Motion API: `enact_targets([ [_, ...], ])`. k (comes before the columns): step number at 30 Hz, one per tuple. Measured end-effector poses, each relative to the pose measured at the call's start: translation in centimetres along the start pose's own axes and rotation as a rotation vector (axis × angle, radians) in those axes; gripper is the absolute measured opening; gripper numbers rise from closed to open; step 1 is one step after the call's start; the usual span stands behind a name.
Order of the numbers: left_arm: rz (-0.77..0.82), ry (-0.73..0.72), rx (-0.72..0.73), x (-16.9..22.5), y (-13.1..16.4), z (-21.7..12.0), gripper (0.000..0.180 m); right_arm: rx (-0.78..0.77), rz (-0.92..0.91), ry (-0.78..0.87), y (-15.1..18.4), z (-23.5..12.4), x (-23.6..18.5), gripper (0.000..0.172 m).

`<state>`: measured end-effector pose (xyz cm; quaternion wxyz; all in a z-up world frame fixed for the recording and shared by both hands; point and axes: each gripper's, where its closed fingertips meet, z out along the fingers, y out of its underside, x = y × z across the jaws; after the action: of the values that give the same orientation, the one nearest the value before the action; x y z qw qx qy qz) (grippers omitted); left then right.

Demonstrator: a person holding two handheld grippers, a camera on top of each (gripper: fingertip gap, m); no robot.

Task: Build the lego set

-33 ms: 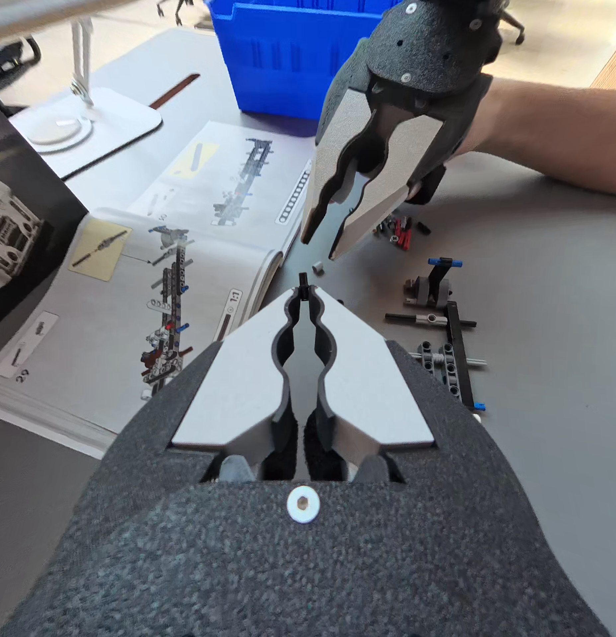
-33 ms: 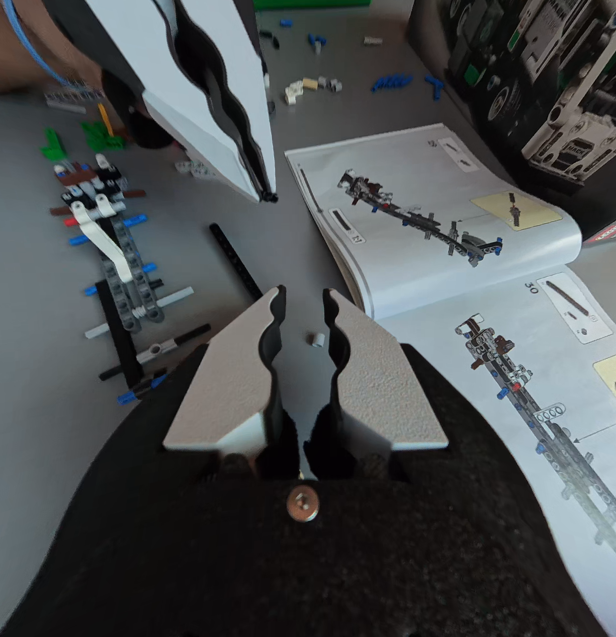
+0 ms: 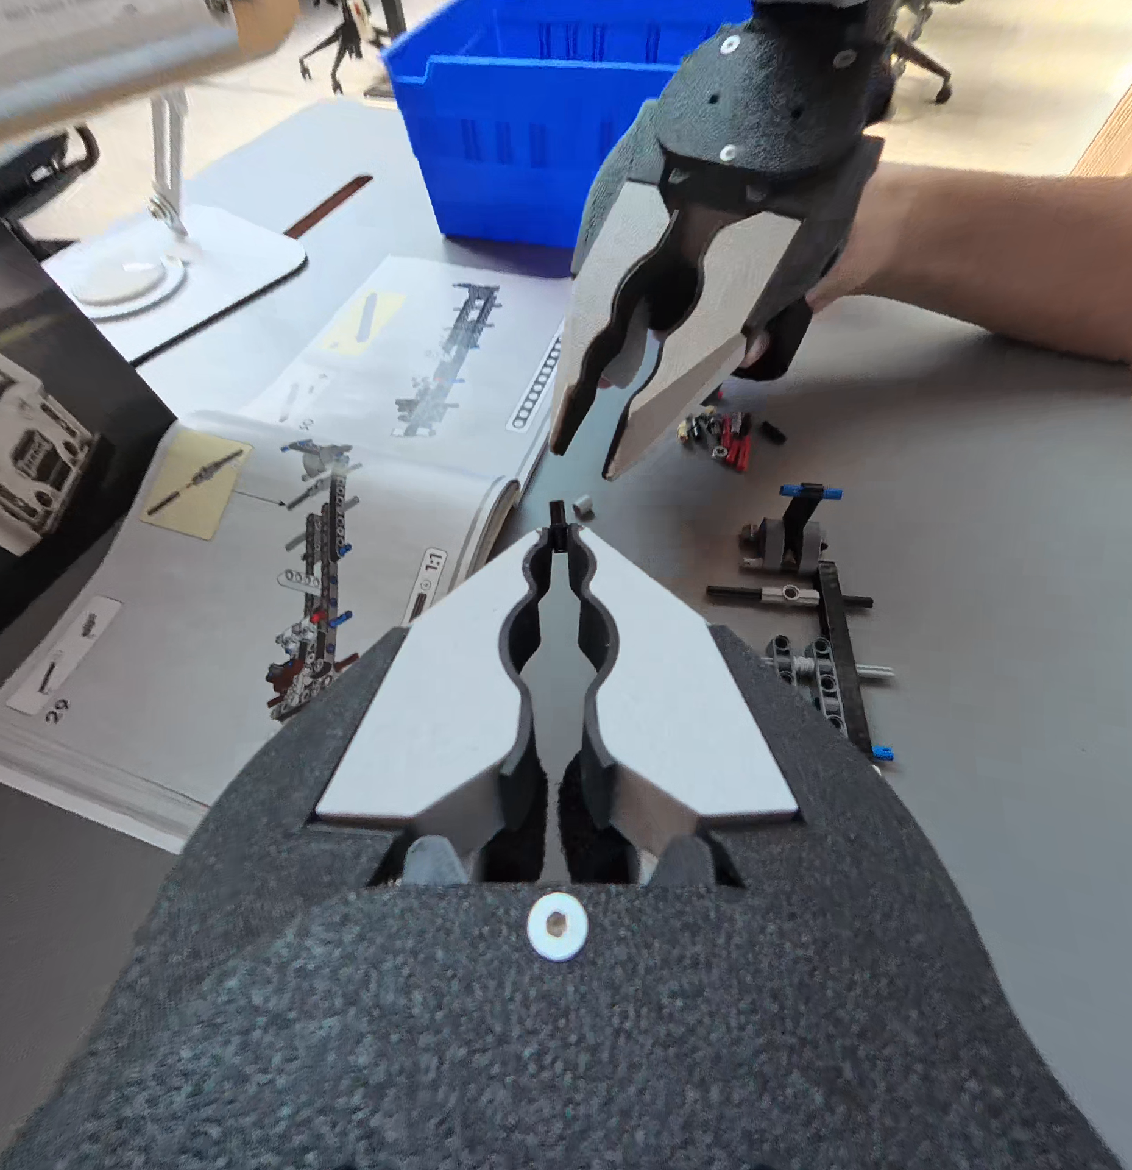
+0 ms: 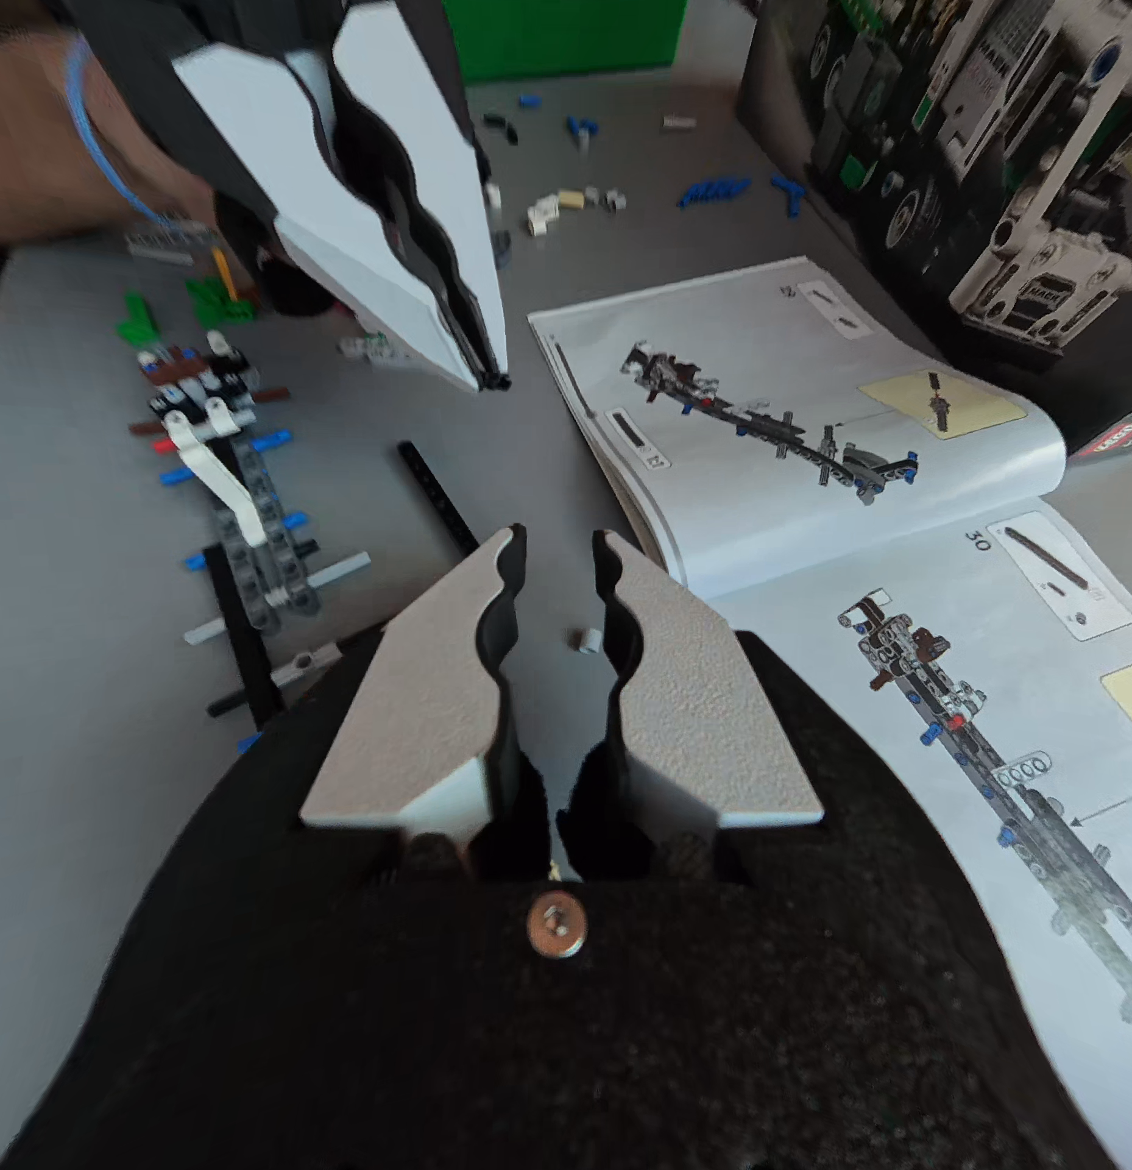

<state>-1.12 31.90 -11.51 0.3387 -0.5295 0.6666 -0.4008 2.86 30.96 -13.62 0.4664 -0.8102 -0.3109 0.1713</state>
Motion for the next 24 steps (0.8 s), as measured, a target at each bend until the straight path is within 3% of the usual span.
enact_targets([
  [6, 0.076, 0.020, 0.155, 1.6, -2.8, -0.9, 0.003, 0.313, 0.182, -0.224, -5.5, -1.7, -2.7, 0.020],
  [14, 0.114, 0.031, 0.205, 2.8, -3.8, -1.1, 0.003, 0.391, 0.248, -0.351, -6.8, -1.7, -4.3, 0.012],
  [24, 0.141, 0.015, 0.173, 2.7, -3.3, -1.0, 0.003, 0.364, 0.236, -0.319, -6.5, -1.3, -4.0, 0.003],
])
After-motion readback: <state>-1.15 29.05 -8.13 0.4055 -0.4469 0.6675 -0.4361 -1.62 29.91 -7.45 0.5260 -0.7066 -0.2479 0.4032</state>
